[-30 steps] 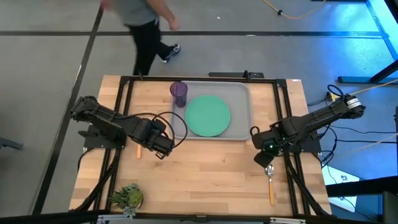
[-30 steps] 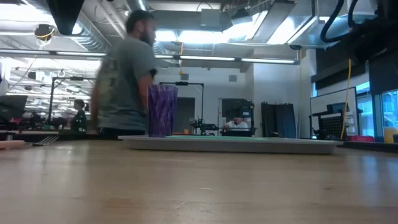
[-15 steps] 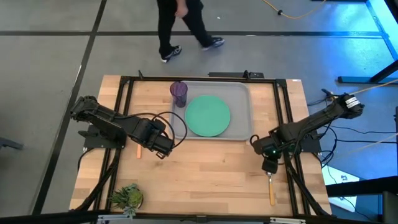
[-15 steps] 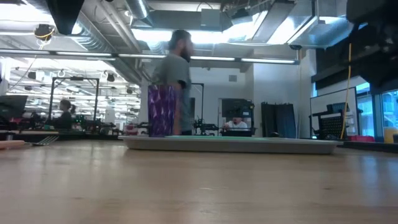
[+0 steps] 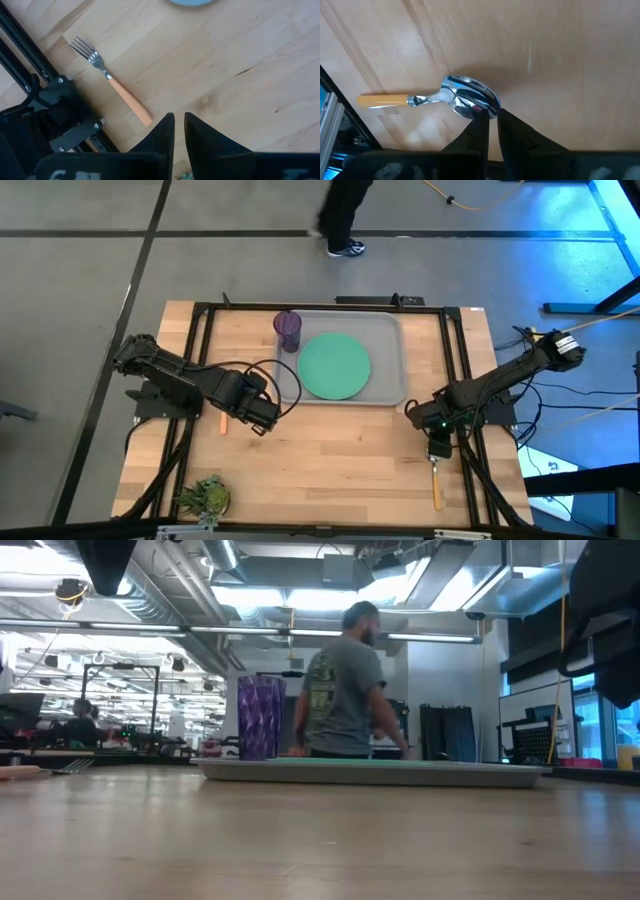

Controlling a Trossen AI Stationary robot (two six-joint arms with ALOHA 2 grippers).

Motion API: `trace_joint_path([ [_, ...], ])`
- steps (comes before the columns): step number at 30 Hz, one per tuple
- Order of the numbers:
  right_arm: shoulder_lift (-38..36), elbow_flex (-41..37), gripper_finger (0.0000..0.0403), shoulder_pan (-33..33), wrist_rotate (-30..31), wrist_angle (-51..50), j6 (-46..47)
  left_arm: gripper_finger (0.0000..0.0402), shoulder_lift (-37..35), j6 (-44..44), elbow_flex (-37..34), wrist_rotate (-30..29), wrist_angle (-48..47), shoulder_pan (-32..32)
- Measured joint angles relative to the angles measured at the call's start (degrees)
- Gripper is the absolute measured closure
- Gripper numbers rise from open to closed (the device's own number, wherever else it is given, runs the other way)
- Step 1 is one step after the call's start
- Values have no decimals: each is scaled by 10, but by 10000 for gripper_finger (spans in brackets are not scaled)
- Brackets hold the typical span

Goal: Pick and place plate/cup/fork/spoon on tray
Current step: Put the yellow spoon on the gray tray to the right of the green plate

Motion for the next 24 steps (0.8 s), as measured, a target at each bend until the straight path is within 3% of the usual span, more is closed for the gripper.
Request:
trace_joint_path([
  [24, 0, 0, 359, 0, 30, 20, -44, 365, 0, 0, 0, 0, 2, 0],
])
